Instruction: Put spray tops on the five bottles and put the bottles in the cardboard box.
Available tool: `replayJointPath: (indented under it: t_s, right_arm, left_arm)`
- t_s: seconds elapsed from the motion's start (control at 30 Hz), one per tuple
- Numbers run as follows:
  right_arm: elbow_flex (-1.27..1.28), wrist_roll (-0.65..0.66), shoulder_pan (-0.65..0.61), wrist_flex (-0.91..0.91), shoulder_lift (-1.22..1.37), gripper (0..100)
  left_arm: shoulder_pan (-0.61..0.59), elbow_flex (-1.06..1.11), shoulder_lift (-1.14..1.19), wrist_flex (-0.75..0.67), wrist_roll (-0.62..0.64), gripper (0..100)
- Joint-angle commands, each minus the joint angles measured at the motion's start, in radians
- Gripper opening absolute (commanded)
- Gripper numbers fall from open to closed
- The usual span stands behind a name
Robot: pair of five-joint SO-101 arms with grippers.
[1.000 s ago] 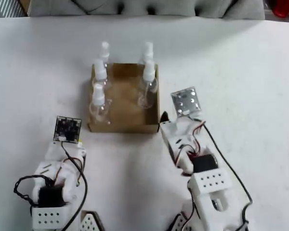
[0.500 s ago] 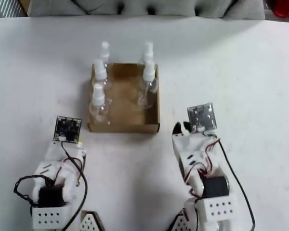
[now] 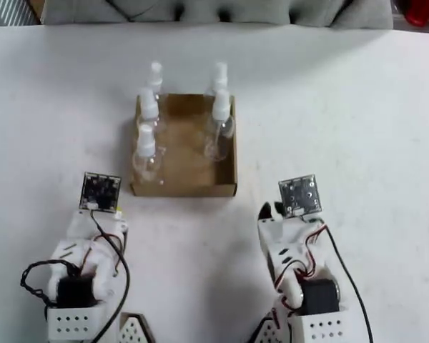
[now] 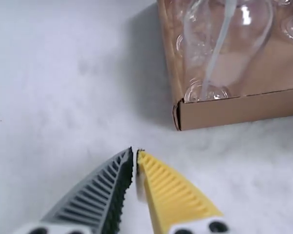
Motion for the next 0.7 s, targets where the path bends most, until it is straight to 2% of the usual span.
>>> replayJointPath:
  t_s: [0.0,0.23,0.4,0.53,0.67]
  right_arm:
    - [-0.005,0.003,0.007,0.077,-0.012,1.6]
    - [0.005,0.002,0.007,0.2,-0.012,2.0]
    - [0.087,0.003,0.007,0.205,-0.012,1.9]
    - [0.115,0.005,0.007,0.208,-0.012,1.7]
    - [0.115,0.006,0.005,0.208,-0.012,1.7]
  left_arm:
    - [-0.01,-0.002,-0.012,0.005,-0.005,2]
    - [-0.002,-0.002,-0.01,0.006,-0.005,2]
    - [0.01,-0.002,-0.01,0.02,-0.005,2]
    - [0.071,-0.002,-0.01,0.1,-0.006,2]
    - [0.077,-0.002,-0.01,0.155,-0.006,2]
